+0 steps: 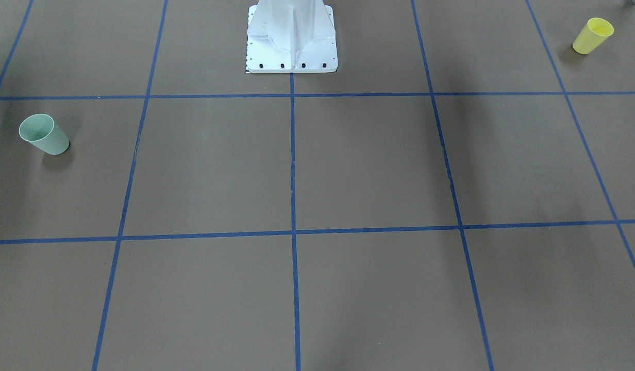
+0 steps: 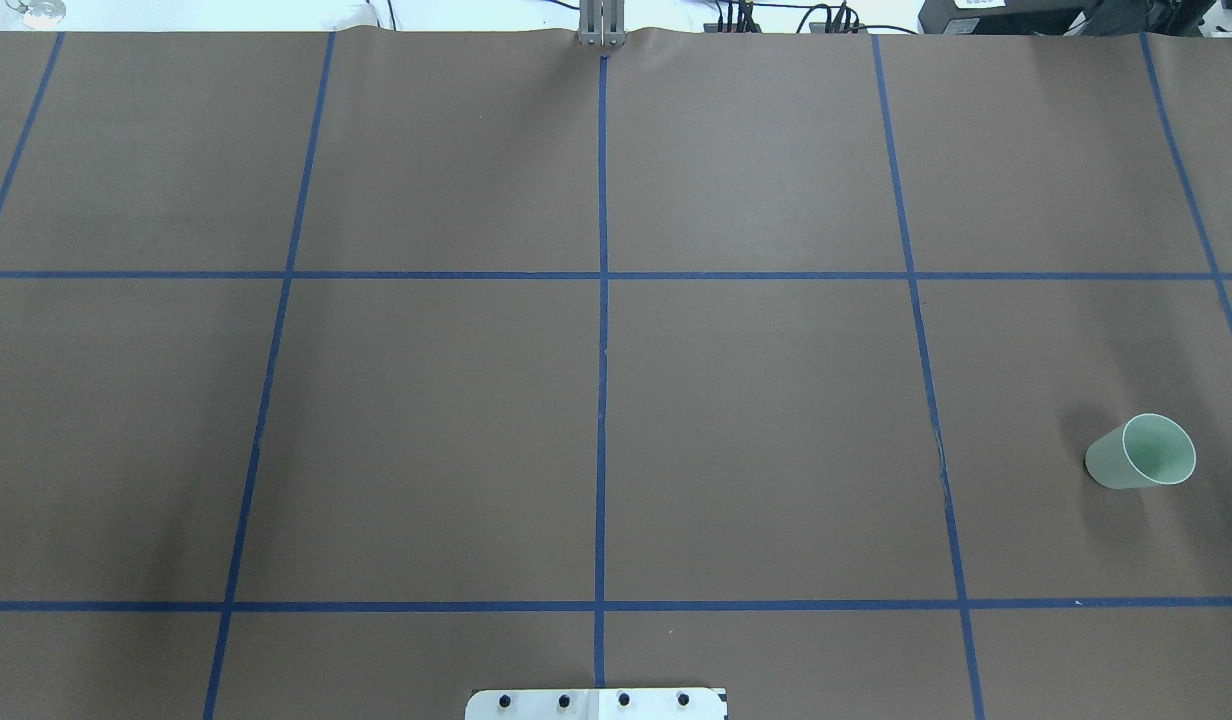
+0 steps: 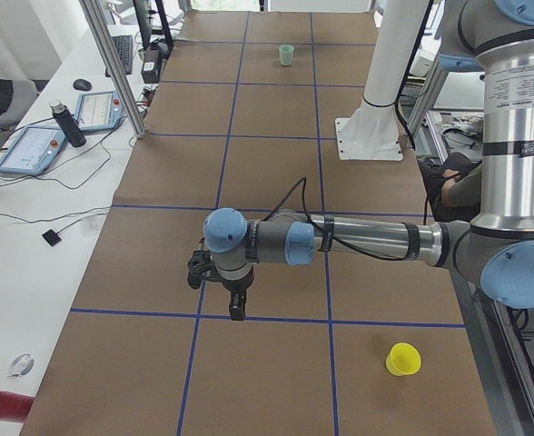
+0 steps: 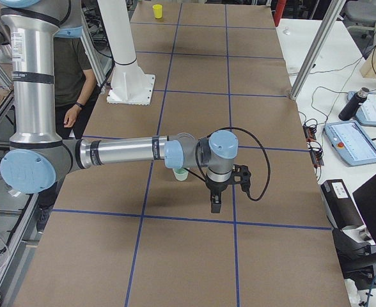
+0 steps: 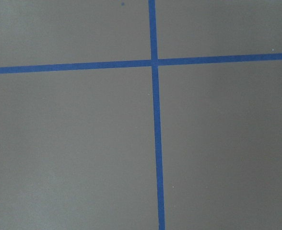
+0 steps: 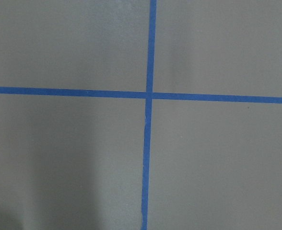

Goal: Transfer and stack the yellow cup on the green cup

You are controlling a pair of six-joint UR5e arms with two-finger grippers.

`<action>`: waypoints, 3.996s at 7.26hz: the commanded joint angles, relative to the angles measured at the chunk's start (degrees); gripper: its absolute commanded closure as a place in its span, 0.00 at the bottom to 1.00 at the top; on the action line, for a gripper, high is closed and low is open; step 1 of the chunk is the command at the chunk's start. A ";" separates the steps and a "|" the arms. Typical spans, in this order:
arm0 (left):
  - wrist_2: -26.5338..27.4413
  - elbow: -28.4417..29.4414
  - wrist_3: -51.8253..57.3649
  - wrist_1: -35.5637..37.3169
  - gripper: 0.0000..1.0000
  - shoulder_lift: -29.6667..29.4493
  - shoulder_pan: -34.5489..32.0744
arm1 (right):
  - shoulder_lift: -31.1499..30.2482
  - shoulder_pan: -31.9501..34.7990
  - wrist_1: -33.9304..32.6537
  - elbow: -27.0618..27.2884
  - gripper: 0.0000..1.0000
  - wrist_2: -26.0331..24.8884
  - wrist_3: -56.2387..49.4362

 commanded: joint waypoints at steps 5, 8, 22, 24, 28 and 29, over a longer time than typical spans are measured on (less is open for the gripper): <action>0.19 -1.18 -0.02 0.30 0.00 0.78 0.00 | -0.34 0.33 -0.51 0.23 0.00 0.92 0.42; 0.11 -1.00 -0.11 0.21 0.00 1.14 0.00 | -0.52 0.33 -0.52 0.14 0.00 1.28 0.42; -8.28 -1.35 -25.50 -17.32 0.00 6.67 3.15 | -0.78 -0.29 0.19 -0.74 0.00 3.12 -0.02; 1.80 -1.35 -41.87 -21.30 0.00 7.02 9.99 | -0.52 -0.38 0.19 -0.65 0.00 3.12 -0.02; 24.02 -1.70 -75.00 -25.37 0.00 9.04 21.06 | -0.43 -0.46 0.19 -0.83 0.00 4.97 0.16; 28.62 -1.70 -82.39 -25.37 0.00 10.53 24.31 | -0.43 -0.46 0.19 -0.74 0.00 5.06 0.07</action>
